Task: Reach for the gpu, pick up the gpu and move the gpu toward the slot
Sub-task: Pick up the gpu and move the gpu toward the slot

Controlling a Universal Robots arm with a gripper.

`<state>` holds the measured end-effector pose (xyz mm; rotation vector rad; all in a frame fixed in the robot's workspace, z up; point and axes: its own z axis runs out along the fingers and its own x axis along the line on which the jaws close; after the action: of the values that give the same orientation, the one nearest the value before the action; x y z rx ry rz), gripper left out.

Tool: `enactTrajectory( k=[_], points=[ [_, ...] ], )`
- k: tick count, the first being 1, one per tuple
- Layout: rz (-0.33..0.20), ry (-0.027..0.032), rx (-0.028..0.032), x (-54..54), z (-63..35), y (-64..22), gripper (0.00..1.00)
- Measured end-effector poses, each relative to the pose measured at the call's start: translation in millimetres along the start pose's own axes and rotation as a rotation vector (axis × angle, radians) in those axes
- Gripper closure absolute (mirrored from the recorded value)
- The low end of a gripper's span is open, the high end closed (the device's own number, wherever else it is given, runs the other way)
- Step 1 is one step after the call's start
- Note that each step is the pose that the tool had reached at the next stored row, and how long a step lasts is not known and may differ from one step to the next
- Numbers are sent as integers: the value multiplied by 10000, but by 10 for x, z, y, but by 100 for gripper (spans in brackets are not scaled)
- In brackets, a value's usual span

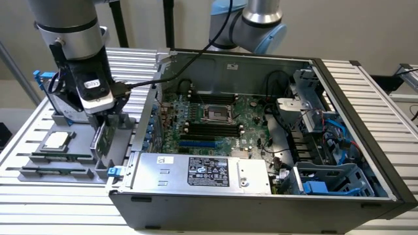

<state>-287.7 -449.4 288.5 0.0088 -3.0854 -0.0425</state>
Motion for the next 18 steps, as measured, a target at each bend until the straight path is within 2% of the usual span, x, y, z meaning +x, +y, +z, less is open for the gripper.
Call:
enactTrajectory(
  k=[13, 18],
  points=[
    [0, 1, 0, 27, -591, 16, 74],
    [-3, 2, 2, 7, -819, 22, 74]
  ],
)
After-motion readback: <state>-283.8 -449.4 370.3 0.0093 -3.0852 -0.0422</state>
